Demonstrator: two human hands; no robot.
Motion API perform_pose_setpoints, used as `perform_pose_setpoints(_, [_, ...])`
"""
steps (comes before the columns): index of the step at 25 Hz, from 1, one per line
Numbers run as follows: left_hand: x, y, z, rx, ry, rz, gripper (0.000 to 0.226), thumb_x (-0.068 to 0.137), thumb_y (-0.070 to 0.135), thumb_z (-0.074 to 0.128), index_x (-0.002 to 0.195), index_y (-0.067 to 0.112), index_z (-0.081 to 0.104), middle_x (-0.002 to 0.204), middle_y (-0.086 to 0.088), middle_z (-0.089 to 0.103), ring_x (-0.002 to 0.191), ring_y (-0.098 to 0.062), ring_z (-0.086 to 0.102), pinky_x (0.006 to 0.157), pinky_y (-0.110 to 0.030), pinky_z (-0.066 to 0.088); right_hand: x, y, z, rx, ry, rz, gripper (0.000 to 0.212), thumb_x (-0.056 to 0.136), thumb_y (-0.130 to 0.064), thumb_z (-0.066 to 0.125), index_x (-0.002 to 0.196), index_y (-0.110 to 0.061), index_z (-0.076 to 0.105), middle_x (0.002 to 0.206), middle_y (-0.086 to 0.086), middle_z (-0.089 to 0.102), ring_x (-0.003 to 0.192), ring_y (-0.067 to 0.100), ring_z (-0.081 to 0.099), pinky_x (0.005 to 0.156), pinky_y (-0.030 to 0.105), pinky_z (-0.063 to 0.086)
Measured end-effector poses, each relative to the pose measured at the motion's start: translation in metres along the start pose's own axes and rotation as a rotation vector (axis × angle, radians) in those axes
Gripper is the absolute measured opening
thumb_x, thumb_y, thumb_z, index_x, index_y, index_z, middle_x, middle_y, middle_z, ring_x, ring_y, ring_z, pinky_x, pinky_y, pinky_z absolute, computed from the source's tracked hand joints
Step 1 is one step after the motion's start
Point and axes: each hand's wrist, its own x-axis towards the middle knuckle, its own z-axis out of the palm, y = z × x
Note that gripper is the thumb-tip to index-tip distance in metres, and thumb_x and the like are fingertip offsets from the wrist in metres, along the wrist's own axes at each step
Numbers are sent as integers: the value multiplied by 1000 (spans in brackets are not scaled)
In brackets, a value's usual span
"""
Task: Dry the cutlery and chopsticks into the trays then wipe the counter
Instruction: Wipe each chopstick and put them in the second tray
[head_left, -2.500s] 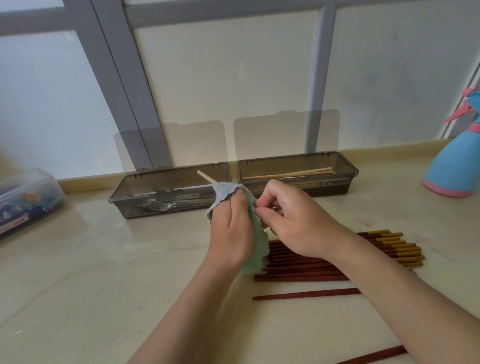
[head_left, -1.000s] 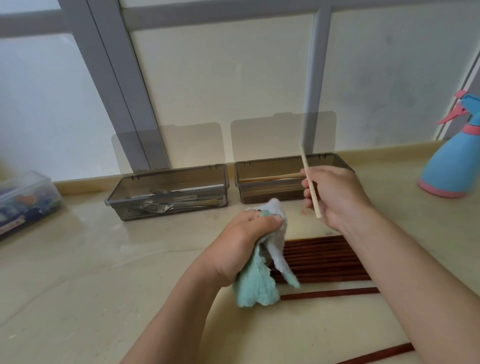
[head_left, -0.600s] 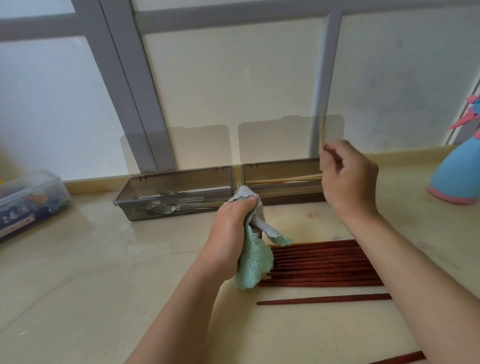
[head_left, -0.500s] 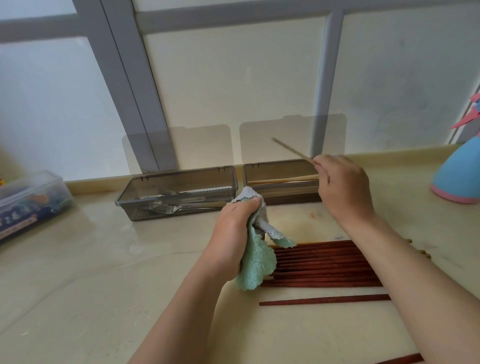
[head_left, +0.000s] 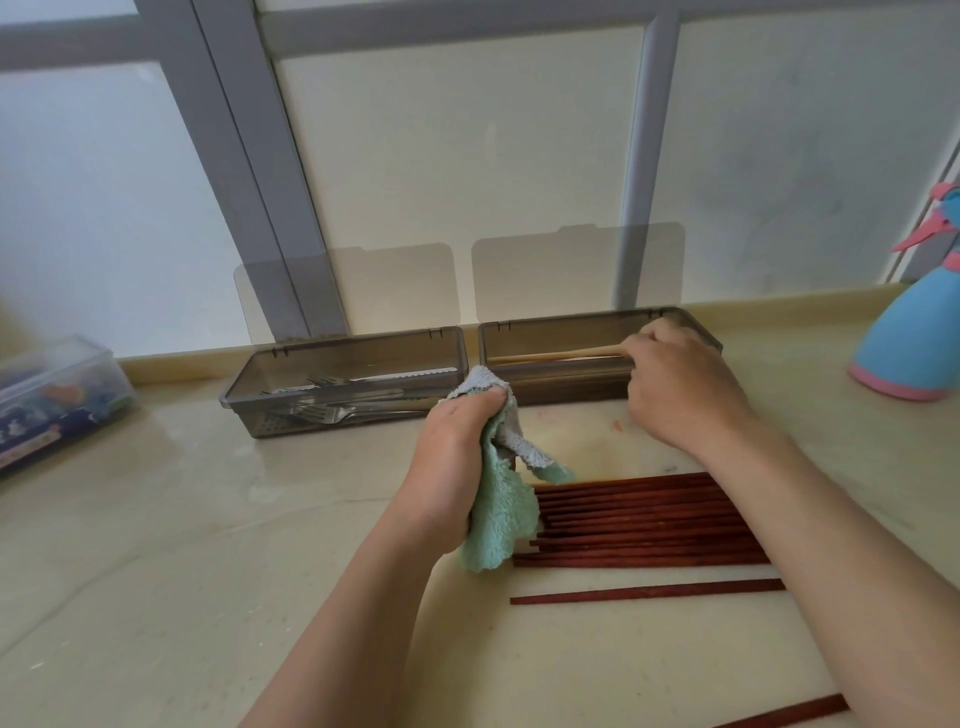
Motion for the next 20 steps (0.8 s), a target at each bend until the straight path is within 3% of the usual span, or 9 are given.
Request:
perform_pose_setpoints(1, [0, 1, 0, -4, 2, 6, 34, 95, 27, 55, 62, 19, 51, 56, -3, 43, 51, -18, 43, 56, -33, 36, -3, 3, -6, 72, -26, -27, 19, 92, -12, 57, 107, -19, 67, 114, 2, 61, 107, 24, 57, 89, 39, 50])
perform_pose_setpoints(3, [-1, 2, 1, -9, 9, 34, 41, 98, 23, 51, 58, 21, 52, 53, -2, 44, 49, -17, 42, 54, -31, 36, -11, 8, -16, 172, -257, -90, 13, 92, -18, 65, 85, -29, 67, 93, -9, 66, 89, 13, 62, 78, 32, 52])
perform_pose_setpoints(6, [1, 4, 0, -3, 44, 68, 50, 100, 22, 48, 50, 25, 49, 49, 1, 45, 46, -15, 40, 54, -30, 35, -23, 5, -15, 130, -528, -149, 14, 89, -25, 73, 77, -31, 69, 87, -15, 67, 83, 4, 63, 76, 29, 53])
perform_pose_setpoints(10, [5, 2, -3, -10, 115, 81, 37, 100, 23, 49, 62, 20, 44, 49, 3, 46, 49, -16, 39, 58, -33, 33, -23, 5, -11, 117, -545, -159, 10, 91, -26, 70, 83, -31, 72, 88, -15, 65, 84, 2, 61, 72, 24, 46])
perform_pose_setpoints(14, [5, 2, -5, -28, 148, 44, 42, 98, 26, 52, 56, 23, 49, 53, 1, 43, 49, -16, 41, 59, -34, 35, -26, 2, -15, 82, -569, -178, 9, 91, -22, 69, 88, -29, 72, 88, -16, 63, 83, 3, 60, 69, 22, 46])
perform_pose_setpoints(20, [5, 2, -6, 22, 171, 58, 33, 95, 30, 54, 63, 22, 47, 57, 1, 44, 54, -18, 41, 66, -40, 36, -27, -3, -9, 2, -523, -222, 14, 93, -19, 60, 83, -29, 62, 91, -10, 64, 84, 11, 61, 78, 34, 56])
